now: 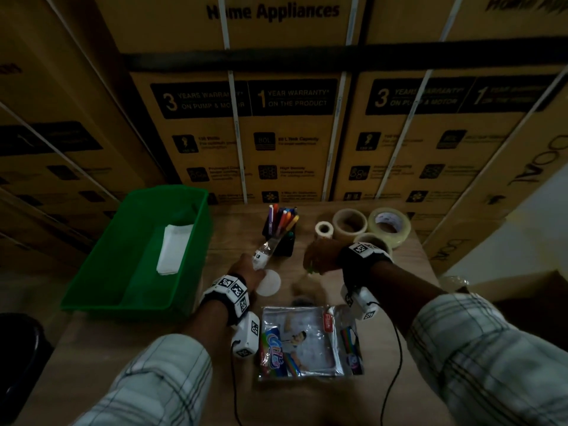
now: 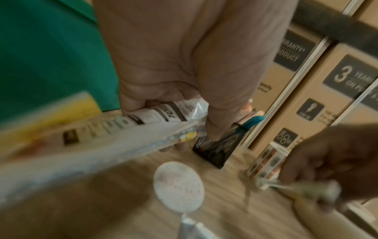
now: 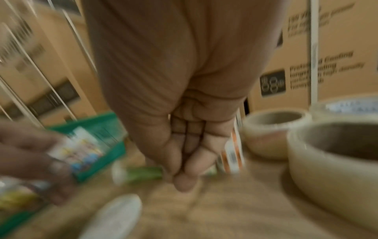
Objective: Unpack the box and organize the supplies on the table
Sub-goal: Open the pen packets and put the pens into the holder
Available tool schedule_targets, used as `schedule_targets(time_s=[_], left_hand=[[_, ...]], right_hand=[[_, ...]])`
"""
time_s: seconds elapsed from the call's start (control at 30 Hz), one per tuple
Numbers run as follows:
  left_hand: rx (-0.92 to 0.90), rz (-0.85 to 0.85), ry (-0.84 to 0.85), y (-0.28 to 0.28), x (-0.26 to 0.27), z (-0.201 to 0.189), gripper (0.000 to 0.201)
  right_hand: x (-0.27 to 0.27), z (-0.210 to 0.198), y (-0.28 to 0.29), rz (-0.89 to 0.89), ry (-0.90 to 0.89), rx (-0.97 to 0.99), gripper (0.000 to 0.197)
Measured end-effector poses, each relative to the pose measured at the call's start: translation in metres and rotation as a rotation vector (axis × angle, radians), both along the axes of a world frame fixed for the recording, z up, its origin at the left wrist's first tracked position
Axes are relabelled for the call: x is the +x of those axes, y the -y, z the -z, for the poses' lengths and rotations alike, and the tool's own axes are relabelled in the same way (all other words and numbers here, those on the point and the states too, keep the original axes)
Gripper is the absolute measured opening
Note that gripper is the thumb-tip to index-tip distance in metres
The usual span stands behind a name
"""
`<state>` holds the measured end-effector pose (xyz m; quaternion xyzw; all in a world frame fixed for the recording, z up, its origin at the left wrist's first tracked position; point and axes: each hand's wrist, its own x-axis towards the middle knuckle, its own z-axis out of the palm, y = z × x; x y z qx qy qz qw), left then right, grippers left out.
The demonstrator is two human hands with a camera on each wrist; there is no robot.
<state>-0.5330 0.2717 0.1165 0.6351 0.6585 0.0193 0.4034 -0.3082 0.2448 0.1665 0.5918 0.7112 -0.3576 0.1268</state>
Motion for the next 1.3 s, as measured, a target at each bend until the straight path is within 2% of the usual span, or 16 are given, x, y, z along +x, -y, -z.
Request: schedule_targets(time_s=[0.13,0.27,0.37,0.47,0.53,0.6,0.77,0.87,0.97,1.03,1.13,1.2,1.3], left_hand=[[0.001,0.022,-0.006,-0.001,0.0,-0.01,0.046],[0.019,0.041,0.002,-0.014,-0.005,-0.003,0.048],[0.02,0.02,0.009,-0.029,-0.015,0.015,0.053],[0.014,-0.005,0.067,-0.034,-0.024,0.024,0.063],[0.004,-0.025,0.089,-0.027,-0.027,0.017,0.056],[0.016,-0.039,0.109,-0.019,-0.028,0.007,0.05],[0.052,-0.044,0.132,-0.026,-0.041,0.032,0.063],[0.067,-0.032,0.133,-0.02,-0.045,0.023,0.069],[0.092,0.005,0.108,-0.002,-0.043,-0.019,0.065],[0.114,0.016,0.077,0.005,-0.04,-0.036,0.06],[0.206,0.027,-0.014,0.003,-0.033,-0.055,0.061],[0.303,0.111,-0.209,-0.003,-0.024,-0.07,0.052],[0.479,0.334,-0.564,-0.007,-0.007,-0.093,0.039]], right_hand=[[-0.003,-0.027,0.009,-0.007,-0.03,0.184,0.032],[-0.005,-0.039,0.008,0.021,-0.131,0.312,0.015],[-0.007,-0.058,0.002,0.155,-0.262,0.444,0.005],[-0.014,-0.072,-0.01,0.375,-0.317,0.618,0.012],[-0.021,-0.075,-0.023,0.474,-0.315,0.736,0.012],[-0.03,-0.073,-0.037,0.54,-0.321,0.752,0.013],[-0.054,-0.061,-0.066,0.558,-0.185,0.608,0.021],[-0.06,-0.048,-0.072,0.525,-0.14,0.476,0.025],[-0.062,-0.04,-0.07,0.492,-0.067,0.617,0.028],[-0.067,-0.041,-0.063,0.43,-0.145,0.712,0.021],[-0.083,-0.047,-0.046,0.287,-0.298,0.665,0.017],[-0.089,-0.042,-0.038,0.31,-0.334,0.63,0.019],[-0.09,-0.022,-0.033,0.42,-0.386,0.477,0.016]])
